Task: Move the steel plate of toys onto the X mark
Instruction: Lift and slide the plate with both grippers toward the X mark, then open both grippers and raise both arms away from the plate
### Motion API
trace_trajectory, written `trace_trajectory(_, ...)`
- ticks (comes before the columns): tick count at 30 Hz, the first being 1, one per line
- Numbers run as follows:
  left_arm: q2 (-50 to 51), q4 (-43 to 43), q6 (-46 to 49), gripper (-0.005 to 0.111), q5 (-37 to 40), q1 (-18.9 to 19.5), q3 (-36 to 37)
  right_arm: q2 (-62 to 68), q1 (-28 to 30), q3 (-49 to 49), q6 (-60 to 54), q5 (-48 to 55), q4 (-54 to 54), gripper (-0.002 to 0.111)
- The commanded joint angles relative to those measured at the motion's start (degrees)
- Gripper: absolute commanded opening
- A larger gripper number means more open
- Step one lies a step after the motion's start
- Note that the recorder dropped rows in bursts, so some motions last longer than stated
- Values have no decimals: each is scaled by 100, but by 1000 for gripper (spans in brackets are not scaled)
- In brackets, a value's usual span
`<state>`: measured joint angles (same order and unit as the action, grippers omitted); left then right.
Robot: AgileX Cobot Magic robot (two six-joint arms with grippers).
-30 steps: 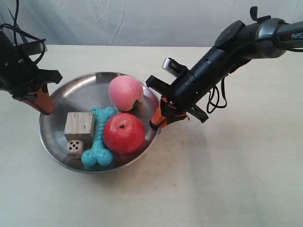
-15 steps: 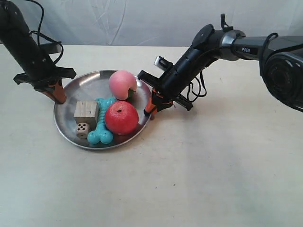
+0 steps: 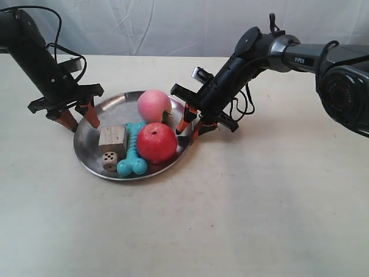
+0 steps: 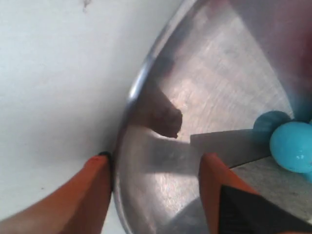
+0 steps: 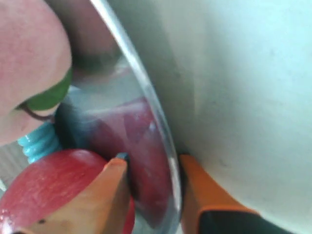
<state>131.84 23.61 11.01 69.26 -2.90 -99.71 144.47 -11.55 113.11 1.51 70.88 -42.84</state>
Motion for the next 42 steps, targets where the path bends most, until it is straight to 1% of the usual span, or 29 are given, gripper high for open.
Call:
trace_trajectory(1,-23,-35,-121,52,70,-68,-36,-24,22,28,16,-92,446,43)
trace_trajectory(2,-23,-49,-121,52,70,-68,-36,-24,22,28,16,-92,547,47)
trace_trajectory(4,-23,-150,-134,52,70,-68,-36,-24,22,28,16,-92,753,51)
trace_trajectory(10,-127,-557,-198,52,70,-68,-36,-124,22,28,194,-92,1875,51)
trace_trajectory(13,-249,-751,-211,51,70,20,-36,-329,22,28,243,-92,2328,49)
trace_trajectory(14,-309,-778,-211,49,70,82,-36,-471,22,28,243,-92,2478,46)
trace_trajectory(15,-374,-768,-241,45,70,145,-36,-582,22,28,243,-92,2587,41)
trace_trajectory(18,-718,-753,-332,21,70,394,-36,-1127,22,28,243,-92,2983,15)
trace_trajectory(19,-927,-702,-332,8,70,463,-36,-1345,22,28,243,-92,3097,4)
trace_trajectory(20,-1092,-678,-307,-1,70,521,-22,-1587,22,28,243,-92,3177,0)
trace_trajectory(23,-1920,-650,-161,0,18,536,251,-2285,22,17,168,-92,3224,0)
trace_trajectory(27,-3320,-604,115,0,-715,382,1016,-3315,10,-133,-31,-92,3229,0)
trace_trajectory(29,-4109,-604,186,0,-1142,265,1521,-3960,2,-490,-151,-156,3229,0)
trace_trajectory(32,-5543,-604,199,0,-2014,79,2433,-4998,-61,-1371,-194,-637,3270,0)
trace_trajectory(34,-6512,-604,199,0,-2613,-82,3099,-5732,-115,-2159,-198,-1080,3293,0)
trace_trajectory(37,-7829,-604,199,0,-3349,-215,4042,-6922,-199,-3593,-198,-1946,3338,0)
trace_trajectory(39,-8614,-604,199,0,-3728,-237,4551,-7797,-291,-4626,-198,-2621,3338,0)
trace_trajectory(42,-9630,-780,199,0,-4111,-237,5242,-8742,-424,-6026,-186,-3704,3309,0)
